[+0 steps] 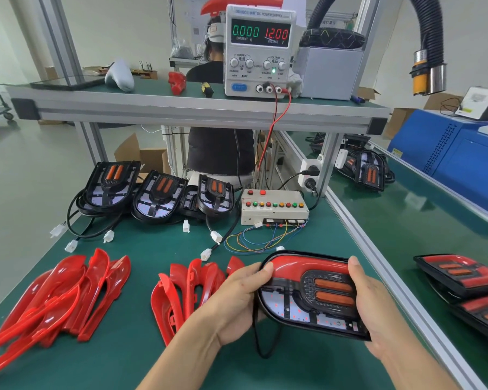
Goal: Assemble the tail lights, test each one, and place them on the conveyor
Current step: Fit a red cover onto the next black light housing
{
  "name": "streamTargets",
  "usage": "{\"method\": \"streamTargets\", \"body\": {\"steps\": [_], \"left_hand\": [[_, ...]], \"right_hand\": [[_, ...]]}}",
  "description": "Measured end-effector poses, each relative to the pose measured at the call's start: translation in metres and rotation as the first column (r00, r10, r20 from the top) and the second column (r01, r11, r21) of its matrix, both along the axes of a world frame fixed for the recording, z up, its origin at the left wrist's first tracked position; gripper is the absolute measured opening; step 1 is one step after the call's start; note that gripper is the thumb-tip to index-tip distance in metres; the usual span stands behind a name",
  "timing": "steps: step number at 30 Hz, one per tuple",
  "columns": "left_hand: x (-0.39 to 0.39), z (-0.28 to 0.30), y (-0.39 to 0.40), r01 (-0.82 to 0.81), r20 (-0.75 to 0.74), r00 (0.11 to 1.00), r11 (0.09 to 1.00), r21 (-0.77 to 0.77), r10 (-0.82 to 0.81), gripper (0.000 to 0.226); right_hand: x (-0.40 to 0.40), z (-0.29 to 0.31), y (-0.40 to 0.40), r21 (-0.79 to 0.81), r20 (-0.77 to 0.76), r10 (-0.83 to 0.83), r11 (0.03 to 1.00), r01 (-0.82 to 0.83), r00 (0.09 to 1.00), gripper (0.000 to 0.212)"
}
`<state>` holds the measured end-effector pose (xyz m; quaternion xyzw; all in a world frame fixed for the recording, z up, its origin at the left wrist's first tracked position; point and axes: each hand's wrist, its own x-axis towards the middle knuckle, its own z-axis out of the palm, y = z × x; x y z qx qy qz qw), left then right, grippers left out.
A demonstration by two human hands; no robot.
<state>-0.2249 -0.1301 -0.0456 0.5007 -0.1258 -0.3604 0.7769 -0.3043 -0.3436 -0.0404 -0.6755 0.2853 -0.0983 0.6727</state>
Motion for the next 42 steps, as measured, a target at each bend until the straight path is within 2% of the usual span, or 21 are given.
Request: {"method": "streamTargets", "body": {"steps": [3, 11, 17, 20, 23, 25, 26, 28, 29, 31, 33, 35, 39, 42], "left_hand": [[0.0, 0.004, 0.005, 0.063, 0.01, 0.998, 0.998, -0.028, -0.063, 0.043], [0.0, 0.004, 0.006, 0.065, 0.057, 0.996, 0.998, -0.009, -0.064, 0.045], [-0.004, 0.007, 0.008, 0.121, 0.017, 0.993, 0.984, -0.134, -0.12, 0.044], [-0.004, 0.008, 0.006, 0.084, 0.085, 0.994, 0.988, -0.13, -0.074, 0.05], [-0.004, 0.009, 0.005, 0.04, 0.113, 0.993, 0.991, -0.128, -0.025, 0.046], [-0.002, 0.008, 0.007, 0.031, 0.106, 0.994, 0.989, -0.147, -0.015, 0.044], [-0.002, 0.007, 0.009, 0.032, 0.106, 0.994, 0.988, -0.153, -0.015, 0.044], [-0.002, 0.006, 0.01, 0.048, 0.115, 0.993, 0.988, -0.146, -0.031, 0.046], [-0.002, 0.007, 0.011, 0.064, 0.123, 0.991, 0.989, -0.131, -0.048, 0.047], [-0.002, 0.008, 0.01, 0.111, 0.152, 0.984, 0.99, -0.092, -0.096, 0.046], [-0.003, 0.009, 0.009, 0.158, 0.174, 0.974, 0.985, -0.074, -0.143, 0.043], [-0.003, 0.009, 0.01, 0.166, 0.167, 0.974, 0.982, -0.087, -0.15, 0.043], [0.001, 0.007, 0.014, 0.129, 0.128, 0.985, 0.985, -0.115, -0.114, 0.046], [0.002, 0.007, 0.015, 0.134, 0.141, 0.983, 0.985, -0.107, -0.118, 0.049]], "right_hand": [[-0.002, 0.003, -0.001, 0.016, -0.011, 0.008, 1.0, -0.008, 1.0, 0.059], [-0.005, 0.006, -0.003, 0.011, -0.026, 0.015, 1.0, -0.015, 1.0, 0.059], [-0.009, 0.009, -0.002, 0.069, -0.008, -0.027, 0.997, 0.028, 1.0, 0.057], [-0.01, 0.009, 0.0, 0.081, 0.006, -0.054, 0.995, 0.053, 0.999, 0.056], [-0.014, 0.016, 0.002, 0.047, 0.001, 0.011, 0.999, -0.012, 1.0, 0.055], [-0.016, 0.022, 0.0, -0.09, 0.028, 0.039, 0.995, -0.036, 0.999, 0.051], [-0.016, 0.025, -0.004, -0.215, 0.065, 0.05, 0.976, -0.035, 0.997, 0.05], [-0.018, 0.036, -0.009, -0.485, 0.126, 0.14, 0.872, -0.062, 0.982, 0.05], [-0.018, 0.043, -0.011, -0.604, 0.098, 0.229, 0.787, -0.124, 0.969, 0.049], [-0.013, 0.056, -0.014, -0.748, -0.064, 0.388, 0.591, -0.302, 0.919, 0.046], [-0.005, 0.071, -0.014, -0.734, -0.258, 0.497, 0.456, -0.503, 0.828, 0.042], [0.001, 0.079, -0.01, -0.706, -0.344, 0.57, 0.366, -0.606, 0.746, 0.033], [0.001, 0.08, -0.002, -0.841, -0.293, 0.52, 0.259, -0.475, 0.802, 0.05], [-0.002, 0.075, 0.001, -0.853, -0.267, 0.504, 0.272, -0.445, 0.821, 0.058]]}}
